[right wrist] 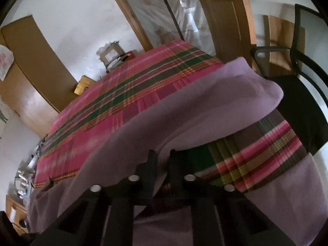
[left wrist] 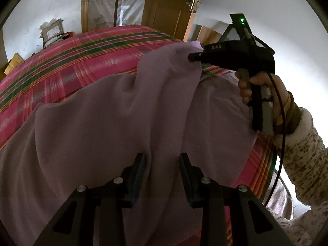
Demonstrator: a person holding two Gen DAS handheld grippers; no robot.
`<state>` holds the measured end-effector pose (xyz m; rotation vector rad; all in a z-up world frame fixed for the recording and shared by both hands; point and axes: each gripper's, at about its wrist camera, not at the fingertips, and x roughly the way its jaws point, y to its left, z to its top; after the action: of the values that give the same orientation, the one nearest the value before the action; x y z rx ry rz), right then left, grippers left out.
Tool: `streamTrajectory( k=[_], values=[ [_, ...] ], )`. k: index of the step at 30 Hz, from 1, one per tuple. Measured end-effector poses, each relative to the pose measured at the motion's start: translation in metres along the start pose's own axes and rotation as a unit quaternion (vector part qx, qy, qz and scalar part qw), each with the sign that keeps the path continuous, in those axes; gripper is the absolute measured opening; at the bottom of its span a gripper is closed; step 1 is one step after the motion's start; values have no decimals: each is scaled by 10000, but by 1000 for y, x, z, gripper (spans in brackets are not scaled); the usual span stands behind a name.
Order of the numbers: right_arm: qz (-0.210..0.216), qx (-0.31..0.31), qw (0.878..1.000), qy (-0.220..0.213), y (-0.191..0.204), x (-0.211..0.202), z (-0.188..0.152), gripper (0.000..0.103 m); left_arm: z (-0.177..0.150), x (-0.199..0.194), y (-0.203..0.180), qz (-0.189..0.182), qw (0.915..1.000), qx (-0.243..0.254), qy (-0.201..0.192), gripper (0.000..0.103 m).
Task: Fold clothes
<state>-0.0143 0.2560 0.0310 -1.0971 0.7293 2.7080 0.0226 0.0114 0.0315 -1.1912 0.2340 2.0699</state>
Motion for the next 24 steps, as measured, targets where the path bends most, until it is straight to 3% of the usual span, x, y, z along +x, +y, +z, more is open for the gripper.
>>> streamTrajectory(
  k=[13,24],
  values=[
    [218,-205,9964,-793,17,-36,12,6,1,3,-12,298,9993,232,30,35],
    [280,-235,9939,-1040,27,-48,23,6,7,5,-27,476,9975,520,-50,35]
  ],
)
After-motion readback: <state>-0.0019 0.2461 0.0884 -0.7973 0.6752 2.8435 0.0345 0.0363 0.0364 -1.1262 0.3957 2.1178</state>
